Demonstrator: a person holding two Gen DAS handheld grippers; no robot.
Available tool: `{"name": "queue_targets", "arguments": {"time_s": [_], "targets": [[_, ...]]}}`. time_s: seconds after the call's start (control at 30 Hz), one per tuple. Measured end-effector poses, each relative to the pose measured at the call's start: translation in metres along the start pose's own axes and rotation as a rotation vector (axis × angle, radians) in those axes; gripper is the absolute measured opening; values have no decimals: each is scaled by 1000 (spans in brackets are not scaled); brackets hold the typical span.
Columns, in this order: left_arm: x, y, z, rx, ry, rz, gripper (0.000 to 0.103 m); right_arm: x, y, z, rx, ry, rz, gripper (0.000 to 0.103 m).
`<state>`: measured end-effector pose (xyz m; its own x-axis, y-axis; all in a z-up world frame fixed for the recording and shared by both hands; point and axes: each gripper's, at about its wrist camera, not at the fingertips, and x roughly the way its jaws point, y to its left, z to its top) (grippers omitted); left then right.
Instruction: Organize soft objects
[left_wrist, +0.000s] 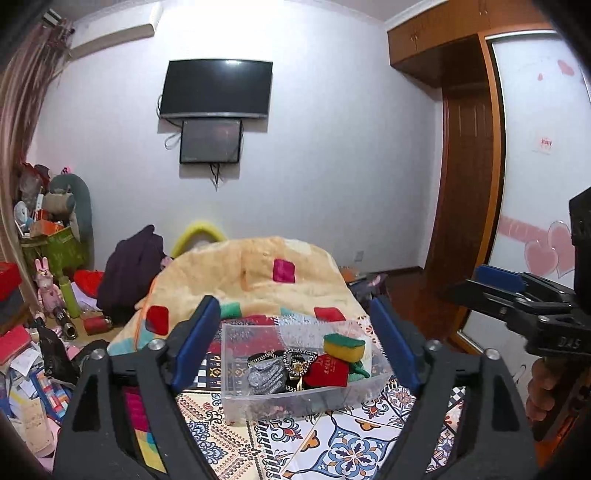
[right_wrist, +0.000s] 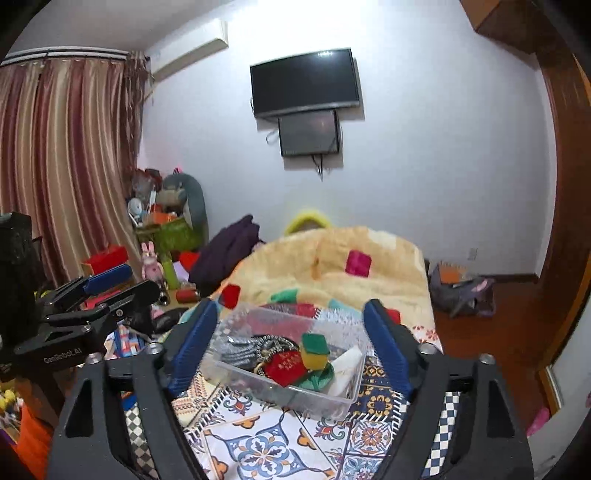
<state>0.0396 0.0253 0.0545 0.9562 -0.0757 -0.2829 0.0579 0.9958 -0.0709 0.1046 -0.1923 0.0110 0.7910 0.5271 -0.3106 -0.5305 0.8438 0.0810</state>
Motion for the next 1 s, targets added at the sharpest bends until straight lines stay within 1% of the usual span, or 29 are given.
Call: {"name": "queue_targets", "arguments": {"time_s": [0.07, 0.1, 0.13, 0.2, 0.4, 1.0], "targets": [[-7, 0, 0, -4, -15, 5, 94, -6, 4, 2, -2, -21, -2, 89], [-10, 0, 0, -6, -21, 6, 96, -7, 4, 2, -2, -27, -1, 92], [-12, 0, 1, -6, -27, 7, 98, -9, 6, 2, 0, -36, -2, 97], [-16, -1, 0, -3, -38, 11, 101, -13, 8, 1, 0, -49, -5, 103], [-17, -4, -3, 9, -40, 13, 102, -15, 16, -2, -19, -61, -12, 103], [-20, -8, -5, 20, -37, 24, 102, -22, 12, -10, -6, -58, -14, 103]]}}
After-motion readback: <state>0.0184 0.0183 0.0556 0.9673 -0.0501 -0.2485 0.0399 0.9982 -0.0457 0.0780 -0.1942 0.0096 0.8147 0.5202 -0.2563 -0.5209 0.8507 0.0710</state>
